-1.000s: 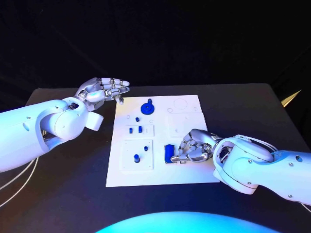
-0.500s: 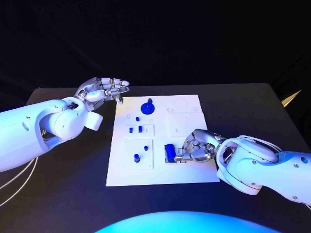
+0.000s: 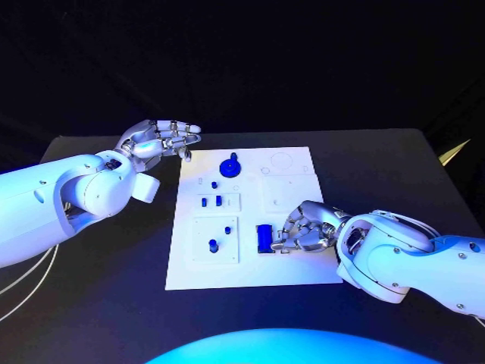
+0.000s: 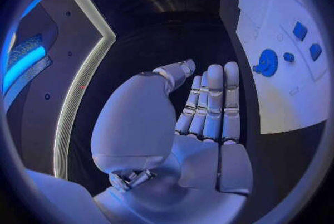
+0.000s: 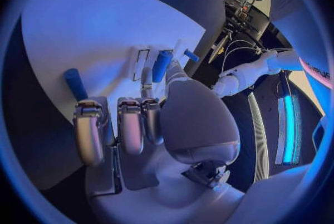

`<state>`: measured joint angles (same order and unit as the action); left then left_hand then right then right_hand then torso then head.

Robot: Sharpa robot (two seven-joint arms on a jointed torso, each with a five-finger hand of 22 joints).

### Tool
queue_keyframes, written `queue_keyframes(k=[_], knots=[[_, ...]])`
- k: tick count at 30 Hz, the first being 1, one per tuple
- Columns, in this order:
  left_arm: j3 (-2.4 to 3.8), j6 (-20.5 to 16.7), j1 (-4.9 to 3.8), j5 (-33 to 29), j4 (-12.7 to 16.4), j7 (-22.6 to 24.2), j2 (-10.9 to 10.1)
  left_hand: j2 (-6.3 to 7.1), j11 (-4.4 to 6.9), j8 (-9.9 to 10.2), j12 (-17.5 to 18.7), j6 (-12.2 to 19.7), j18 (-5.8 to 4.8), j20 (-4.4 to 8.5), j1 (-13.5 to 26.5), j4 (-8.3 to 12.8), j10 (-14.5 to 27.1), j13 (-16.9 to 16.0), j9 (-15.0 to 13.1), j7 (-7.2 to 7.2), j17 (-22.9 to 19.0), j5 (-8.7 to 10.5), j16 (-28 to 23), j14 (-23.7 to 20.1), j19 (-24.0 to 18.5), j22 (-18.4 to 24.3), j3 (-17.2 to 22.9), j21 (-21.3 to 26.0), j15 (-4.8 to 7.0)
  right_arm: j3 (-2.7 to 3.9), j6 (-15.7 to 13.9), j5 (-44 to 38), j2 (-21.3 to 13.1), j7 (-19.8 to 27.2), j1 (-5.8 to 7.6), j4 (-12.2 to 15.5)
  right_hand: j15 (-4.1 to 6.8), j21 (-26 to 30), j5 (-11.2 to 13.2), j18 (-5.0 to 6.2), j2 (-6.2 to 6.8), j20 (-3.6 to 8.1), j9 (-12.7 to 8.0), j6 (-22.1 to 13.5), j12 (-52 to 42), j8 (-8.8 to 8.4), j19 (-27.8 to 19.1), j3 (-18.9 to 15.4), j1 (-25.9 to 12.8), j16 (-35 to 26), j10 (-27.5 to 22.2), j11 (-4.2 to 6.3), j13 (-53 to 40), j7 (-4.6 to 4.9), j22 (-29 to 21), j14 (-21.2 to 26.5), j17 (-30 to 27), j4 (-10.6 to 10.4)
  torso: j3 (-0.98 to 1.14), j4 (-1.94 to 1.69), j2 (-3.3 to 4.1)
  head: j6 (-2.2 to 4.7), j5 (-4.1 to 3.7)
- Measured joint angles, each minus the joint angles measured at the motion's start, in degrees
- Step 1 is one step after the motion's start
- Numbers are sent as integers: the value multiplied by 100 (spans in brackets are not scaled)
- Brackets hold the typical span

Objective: Assemble the parts on the task board

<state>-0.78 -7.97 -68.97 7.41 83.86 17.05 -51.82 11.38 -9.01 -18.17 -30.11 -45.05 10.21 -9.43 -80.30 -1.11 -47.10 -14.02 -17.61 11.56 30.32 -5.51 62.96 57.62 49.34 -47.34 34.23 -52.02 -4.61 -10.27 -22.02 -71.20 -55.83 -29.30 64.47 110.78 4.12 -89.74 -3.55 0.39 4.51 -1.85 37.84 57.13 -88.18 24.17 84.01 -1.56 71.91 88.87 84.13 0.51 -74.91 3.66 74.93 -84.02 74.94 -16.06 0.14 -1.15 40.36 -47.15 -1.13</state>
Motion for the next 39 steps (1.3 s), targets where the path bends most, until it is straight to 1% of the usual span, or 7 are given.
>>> queue_keyframes(k=[15, 17, 21, 25, 31, 35, 39], knots=[[-1, -1, 0, -1, 0, 0, 0, 0, 0, 0, 0, 0, 0, 0, 0, 0, 0, 0, 0, 0, 0, 0, 0, 0, 0, 0, 0, 0, 0, 0, -31, -74, 69, 30, 0, -51, 0, 0, 0, 0, 124, 0, -5, 0, 0, 0, 0, 101, 124, 0, 0, 0, -4, 0, -1, 0, -1, -15, -4, -2, -3, 2, -3], [-1, -1, 0, -2, 1, 0, -1, 0, 0, 0, 0, 0, 0, 0, 0, 0, 0, 0, 0, 0, 0, 0, 0, 0, 0, 0, 0, 0, 0, 0, -79, -80, 32, 37, 0, -57, 0, 0, 0, 0, 124, 0, -30, -11, 0, -54, 0, 152, 124, 0, 0, 0, -3, 11, -1, 0, -1, -37, -4, 6, -4, 16, -5], [-2, -2, 0, -3, 2, 5, 4, 0, 0, -33, 0, 0, 0, 0, 0, 0, 0, 7, 7, 0, -7, 0, 0, 0, 0, 8, 0, 0, 0, -2, -230, -80, -217, 68, 41, 13, 0, 0, 1, 0, 99, 0, -47, -18, 0, -68, 0, 192, 193, 0, 0, 0, -3, 18, -1, 0, -1, 3, -3, 25, -10, 41, -20], [-2, -3, 0, -8, -6, 13, 18, 0, 0, -33, 0, 0, 0, 0, 0, 0, 0, 7, 7, 0, -8, 0, 0, 0, 0, 8, 0, 22, 0, 2, -355, -78, -482, 111, 195, 121, 0, 0, 1, 0, 107, 0, -48, -36, 0, -91, 0, 199, 231, 0, 0, 0, -3, 36, -1, 0, -2, 10, -1, 34, -17, 59, -42], [-3, -4, 1, -18, -12, 21, 39, 0, 0, -33, 0, 0, 0, 0, 0, 0, 0, 7, 7, 0, -7, 0, 0, 0, 0, 8, 0, 22, 0, 7, -432, -95, -897, 157, 306, 164, 0, 0, 1, 0, 108, 0, -57, -36, 0, -98, 0, 199, 231, 0, 0, 0, -3, 36, -2, 0, -2, 10, -1, 36, -25, 78, -92], [-6, -5, 1, -23, -15, 23, 46, 0, 0, -33, 0, 0, 0, 0, 0, 0, 0, 7, 6, 0, -7, 0, 0, 0, 0, 8, 0, 22, 0, -2, -424, -178, -1071, 159, 305, 117, 0, 0, 1, 0, 130, 0, -69, -83, 30, -140, 0, 215, 253, 0, 0, 0, -2, 41, -2, 0, -2, -6, -1, 38, -25, 85, -132], [-6, -5, 1, -27, -17, 27, 53, 0, 0, -33, 0, 0, 0, 0, 0, 0, 0, 7, 6, 0, -7, 0, 0, 0, 0, 8, 0, 22, 0, -11, -390, -345, -1186, 142, 213, 46, 0, 0, 1, 0, 130, 0, -76, -83, 29, -141, 0, 215, 253, 0, 0, 0, -2, 41, -2, 0, -2, -6, -1, 46, -25, 87, -140]])
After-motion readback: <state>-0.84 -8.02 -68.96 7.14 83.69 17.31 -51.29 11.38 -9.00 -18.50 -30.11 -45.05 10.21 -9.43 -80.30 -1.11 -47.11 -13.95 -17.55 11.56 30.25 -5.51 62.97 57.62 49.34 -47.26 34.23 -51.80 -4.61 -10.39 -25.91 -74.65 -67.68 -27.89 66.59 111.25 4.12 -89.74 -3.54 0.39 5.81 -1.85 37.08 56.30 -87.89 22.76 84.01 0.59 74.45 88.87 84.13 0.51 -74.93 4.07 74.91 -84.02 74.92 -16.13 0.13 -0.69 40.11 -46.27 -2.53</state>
